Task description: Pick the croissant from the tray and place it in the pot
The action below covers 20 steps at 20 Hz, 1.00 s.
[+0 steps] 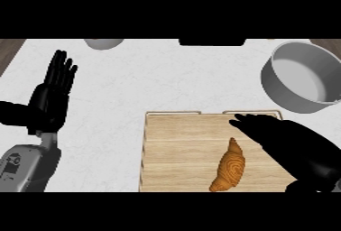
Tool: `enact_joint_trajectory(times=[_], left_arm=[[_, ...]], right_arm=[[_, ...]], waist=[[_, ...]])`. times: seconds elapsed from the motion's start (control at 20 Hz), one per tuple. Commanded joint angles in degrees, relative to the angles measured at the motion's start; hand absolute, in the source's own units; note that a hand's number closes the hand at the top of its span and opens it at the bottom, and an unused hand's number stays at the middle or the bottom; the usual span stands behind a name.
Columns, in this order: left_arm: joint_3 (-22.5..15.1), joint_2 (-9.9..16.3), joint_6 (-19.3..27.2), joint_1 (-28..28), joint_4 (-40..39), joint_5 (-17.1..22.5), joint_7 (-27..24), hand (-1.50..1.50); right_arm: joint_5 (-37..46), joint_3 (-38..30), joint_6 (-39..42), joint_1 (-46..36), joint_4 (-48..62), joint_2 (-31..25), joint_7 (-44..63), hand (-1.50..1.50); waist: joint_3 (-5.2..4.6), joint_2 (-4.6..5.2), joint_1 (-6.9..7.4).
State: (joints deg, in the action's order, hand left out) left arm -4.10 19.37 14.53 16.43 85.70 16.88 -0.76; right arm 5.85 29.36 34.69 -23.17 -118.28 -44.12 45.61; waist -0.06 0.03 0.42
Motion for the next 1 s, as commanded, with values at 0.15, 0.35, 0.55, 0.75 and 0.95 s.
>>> enact_joint_trajectory(times=[0.15,0.35,0.55,0.75,0.95], left_arm=[[4.7,2.1,-4.1,-0.1,1.3,2.1,1.7,0.0],[3.4,0.6,-4.5,-6.0,4.9,-0.7,0.6,0.0],[1.8,-4.0,-1.6,-1.6,-0.4,-4.7,-1.1,0.0],[4.3,-1.5,-4.3,-4.5,5.8,-2.6,2.8,0.0],[4.2,-3.9,-3.7,-3.4,1.9,-4.5,0.4,0.0]], right_arm=[[12.1,6.6,-1.2,7.1,1.9,7.7,-1.0,-1.5],[15.3,4.5,0.5,9.0,0.2,9.1,-4.3,-1.5],[21.1,5.9,0.5,9.4,3.5,13.0,-8.1,-1.5],[27.8,7.0,-1.2,13.5,3.6,13.1,-9.0,-1.5],[32.4,7.7,-0.5,10.5,10.6,17.4,-7.3,-1.5]], waist=[[0.08,-0.05,-0.37],[0.07,-0.13,-0.38],[0.07,-0.03,-0.55],[0.08,-0.13,-0.41],[0.07,-0.03,-0.31]])
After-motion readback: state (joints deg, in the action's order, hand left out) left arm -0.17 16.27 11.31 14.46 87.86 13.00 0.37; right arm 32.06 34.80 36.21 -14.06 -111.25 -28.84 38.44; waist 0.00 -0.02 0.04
